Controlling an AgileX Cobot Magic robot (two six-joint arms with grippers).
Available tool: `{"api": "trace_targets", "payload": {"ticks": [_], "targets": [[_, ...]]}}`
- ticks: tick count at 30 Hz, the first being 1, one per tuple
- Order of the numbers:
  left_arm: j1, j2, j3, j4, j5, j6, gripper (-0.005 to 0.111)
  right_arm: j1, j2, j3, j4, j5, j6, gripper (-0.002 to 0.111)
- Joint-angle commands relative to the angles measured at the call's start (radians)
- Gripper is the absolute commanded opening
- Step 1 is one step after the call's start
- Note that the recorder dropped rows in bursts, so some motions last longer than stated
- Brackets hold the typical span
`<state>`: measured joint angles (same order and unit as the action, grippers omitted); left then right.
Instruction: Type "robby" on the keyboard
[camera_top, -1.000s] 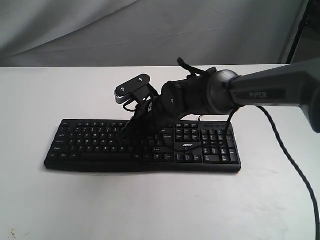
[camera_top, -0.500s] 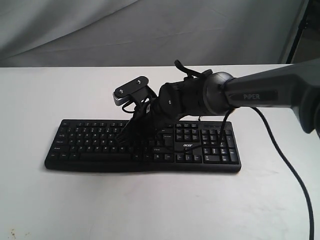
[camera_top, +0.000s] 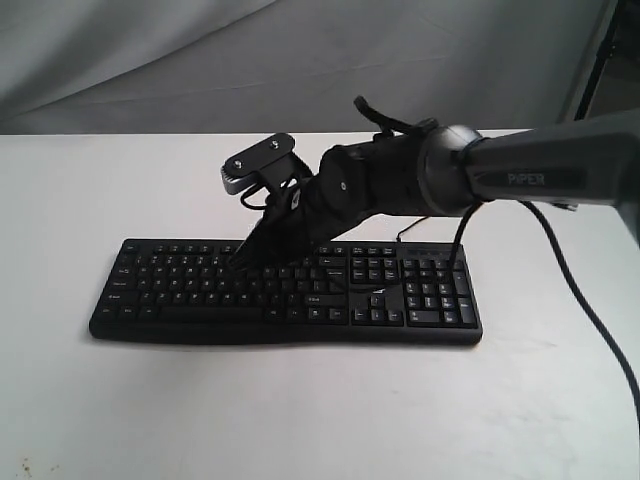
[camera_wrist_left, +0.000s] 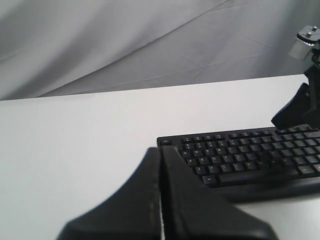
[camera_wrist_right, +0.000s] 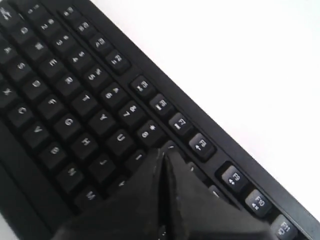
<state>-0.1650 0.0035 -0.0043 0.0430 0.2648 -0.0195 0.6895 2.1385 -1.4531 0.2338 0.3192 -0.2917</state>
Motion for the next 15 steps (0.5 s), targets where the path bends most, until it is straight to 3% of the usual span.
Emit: {"api": "trace_targets", "payload": {"ticks": [1,6,15], "targets": [[-0.006,-0.003,0.004,0.005,-0.007,-0.003,0.000,0.067,-0.020,-0.003,-0.010,0.013,-0.018,0.000],[-0.006,-0.003,0.004,0.005,-0.007,-0.003,0.000,0.124,0.032,-0.075,0.002,0.054,-0.020,0.000],[-0.006,-0.003,0.004,0.005,-0.007,-0.003,0.000,0.128,0.091,-0.167,0.014,0.125,-0.020,0.000]]}}
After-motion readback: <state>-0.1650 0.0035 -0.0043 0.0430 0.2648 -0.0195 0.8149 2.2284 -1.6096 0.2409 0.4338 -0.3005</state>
